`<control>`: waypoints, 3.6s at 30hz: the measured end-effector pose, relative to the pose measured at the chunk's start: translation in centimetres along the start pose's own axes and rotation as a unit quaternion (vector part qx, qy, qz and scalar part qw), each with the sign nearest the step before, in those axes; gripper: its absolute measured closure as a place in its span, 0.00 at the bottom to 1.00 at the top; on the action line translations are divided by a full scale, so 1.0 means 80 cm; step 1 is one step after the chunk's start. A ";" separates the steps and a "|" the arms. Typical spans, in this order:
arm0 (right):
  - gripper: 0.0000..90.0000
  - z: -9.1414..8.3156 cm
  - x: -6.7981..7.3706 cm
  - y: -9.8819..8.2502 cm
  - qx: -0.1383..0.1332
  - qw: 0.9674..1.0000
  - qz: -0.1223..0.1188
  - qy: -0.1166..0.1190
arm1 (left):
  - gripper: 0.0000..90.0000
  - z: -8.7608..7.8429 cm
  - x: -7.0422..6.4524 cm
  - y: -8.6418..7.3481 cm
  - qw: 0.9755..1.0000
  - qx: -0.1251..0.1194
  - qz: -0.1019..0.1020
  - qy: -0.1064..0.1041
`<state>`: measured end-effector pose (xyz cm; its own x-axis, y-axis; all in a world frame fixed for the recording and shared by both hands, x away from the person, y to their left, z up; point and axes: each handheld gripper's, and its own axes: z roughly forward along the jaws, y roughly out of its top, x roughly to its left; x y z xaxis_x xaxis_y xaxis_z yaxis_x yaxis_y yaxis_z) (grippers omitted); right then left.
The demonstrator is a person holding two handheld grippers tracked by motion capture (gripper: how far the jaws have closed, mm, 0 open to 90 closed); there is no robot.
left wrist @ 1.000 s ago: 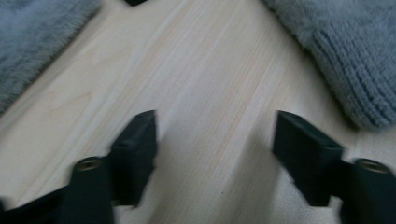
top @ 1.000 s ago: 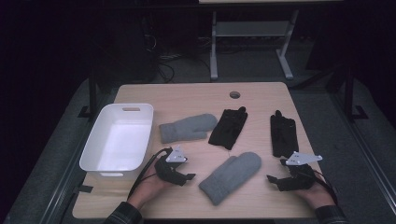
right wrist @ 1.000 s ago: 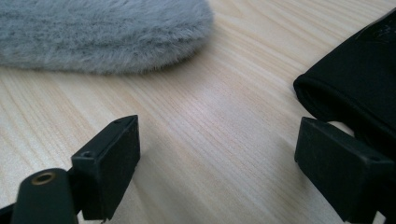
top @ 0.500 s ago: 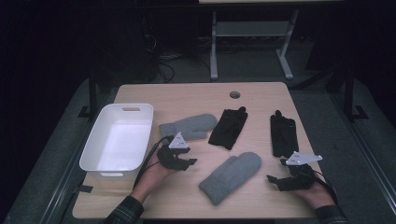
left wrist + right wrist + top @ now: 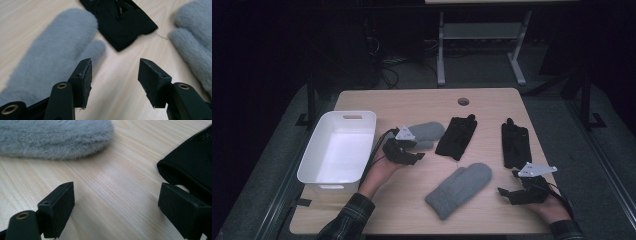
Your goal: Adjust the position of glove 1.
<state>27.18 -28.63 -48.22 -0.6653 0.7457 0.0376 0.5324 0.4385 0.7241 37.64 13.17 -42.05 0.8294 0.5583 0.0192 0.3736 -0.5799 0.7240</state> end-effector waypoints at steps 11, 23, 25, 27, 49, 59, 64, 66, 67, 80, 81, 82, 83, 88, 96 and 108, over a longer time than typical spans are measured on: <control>0.15 0.000 0.000 0.000 0.000 1.000 0.000 0.000 | 0.45 0.019 0.028 0.022 1.000 0.013 -0.012 0.021; 0.15 0.000 0.000 0.000 0.000 1.000 0.002 -0.001 | 0.42 0.042 0.061 0.036 0.998 0.036 -0.010 0.049; 0.15 0.000 0.000 0.000 0.000 1.000 0.002 -0.001 | 0.41 0.045 0.067 0.036 0.998 0.032 -0.020 0.051; 0.15 0.000 0.000 0.000 0.000 1.000 0.002 -0.001 | 0.41 0.049 0.072 0.036 0.998 0.033 -0.021 0.050; 0.15 0.000 0.000 0.000 -0.001 1.000 0.003 -0.001 | 0.76 0.086 0.083 0.023 0.995 0.065 -0.043 0.053; 0.15 0.000 0.000 0.000 -0.001 1.000 0.004 -0.001 | 0.87 0.072 0.082 0.030 0.994 0.061 -0.073 0.050; 0.15 0.000 0.000 0.000 -0.001 1.000 0.004 -0.002 | 0.88 0.060 0.074 0.040 0.994 0.055 -0.087 0.048; 0.15 0.000 0.000 0.000 -0.001 1.000 0.004 -0.002 | 0.88 0.054 0.071 0.046 0.992 0.055 -0.102 0.047; 0.15 0.000 0.000 0.000 -0.001 1.000 0.004 -0.002 | 0.88 0.051 0.069 0.049 0.991 0.057 -0.110 0.046; 0.15 0.000 0.000 0.000 -0.001 1.000 0.005 -0.003 | 0.88 0.012 0.044 0.073 0.991 0.049 -0.121 0.012; 0.15 0.000 0.000 0.000 -0.001 1.000 0.005 -0.003 | 0.88 0.010 0.041 0.074 0.991 0.048 -0.121 0.007; 0.15 0.000 0.000 0.000 -0.001 1.000 0.005 -0.003 | 0.88 0.008 0.039 0.076 0.992 0.049 -0.120 0.004; 0.15 0.000 0.000 0.000 -0.001 1.000 0.005 -0.003 | 0.88 0.006 0.035 0.077 0.992 0.049 -0.120 0.001; 0.15 0.000 0.000 0.000 -0.001 1.000 0.005 -0.003 | 0.88 -0.003 0.017 0.084 0.992 0.051 -0.112 -0.014; 0.15 0.000 0.000 0.000 -0.001 1.000 0.005 -0.003 | 0.88 -0.006 -0.019 0.093 0.993 0.046 -0.100 -0.041; 0.15 0.000 -0.001 0.000 -0.003 1.000 0.005 -0.001 | 0.88 0.005 -0.061 0.092 0.993 0.071 -0.071 -0.063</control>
<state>27.22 -28.65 -48.26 -0.6584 0.7515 0.0431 0.5363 0.4281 0.7274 36.51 5.92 -37.11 0.8063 0.5666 -0.1696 0.5377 -0.5829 0.6091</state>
